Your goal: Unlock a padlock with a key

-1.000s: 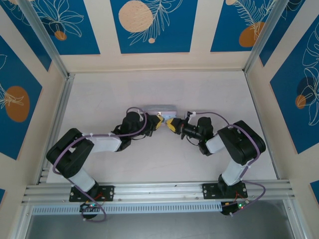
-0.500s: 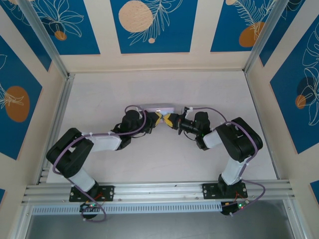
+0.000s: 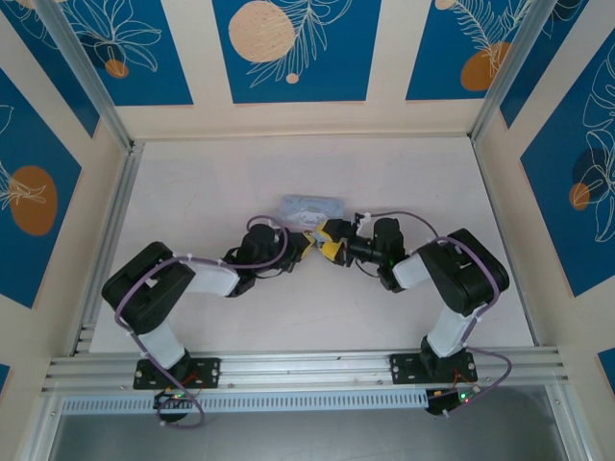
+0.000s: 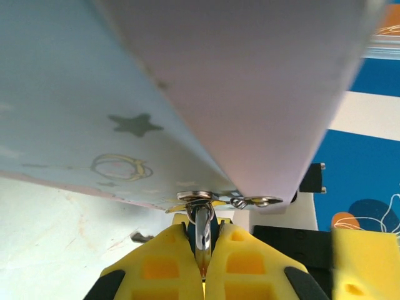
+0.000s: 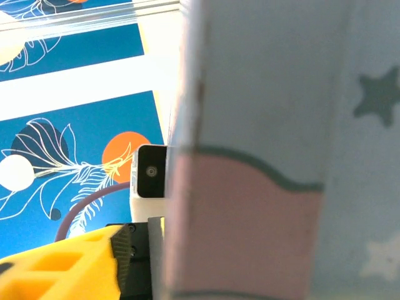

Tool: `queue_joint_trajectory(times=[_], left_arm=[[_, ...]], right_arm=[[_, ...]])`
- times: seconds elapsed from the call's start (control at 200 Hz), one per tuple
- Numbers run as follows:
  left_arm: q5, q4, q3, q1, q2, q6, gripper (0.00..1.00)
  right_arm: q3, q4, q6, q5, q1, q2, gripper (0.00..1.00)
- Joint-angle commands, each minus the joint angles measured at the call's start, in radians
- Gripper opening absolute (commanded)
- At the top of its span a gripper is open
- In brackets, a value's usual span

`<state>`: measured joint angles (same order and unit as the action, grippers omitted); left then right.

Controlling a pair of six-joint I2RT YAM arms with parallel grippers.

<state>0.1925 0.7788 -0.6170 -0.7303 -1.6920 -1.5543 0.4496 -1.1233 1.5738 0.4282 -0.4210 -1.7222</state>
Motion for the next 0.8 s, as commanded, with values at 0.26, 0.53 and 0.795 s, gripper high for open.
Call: queue_joint_trajectory(times=[0.26,0.53,0.795], left_arm=[[0.002,0.022,0.013,-0.004,-0.015,0.023,0.0],[0.036,-0.046,-0.024,-0.004,-0.02,0.04,0.0],[0.077,-0.143,-0.056,-0.003,0.003,0.052,0.0]], right_arm=[[-0.053,0.681,-0.376,0.006,0.031,0.412,0.83],[0.139,1.333,-0.809,-0.259,-0.041,0.641,0.65],[0.363,1.529,-1.084,-0.577,-0.242,0.482,0.47]])
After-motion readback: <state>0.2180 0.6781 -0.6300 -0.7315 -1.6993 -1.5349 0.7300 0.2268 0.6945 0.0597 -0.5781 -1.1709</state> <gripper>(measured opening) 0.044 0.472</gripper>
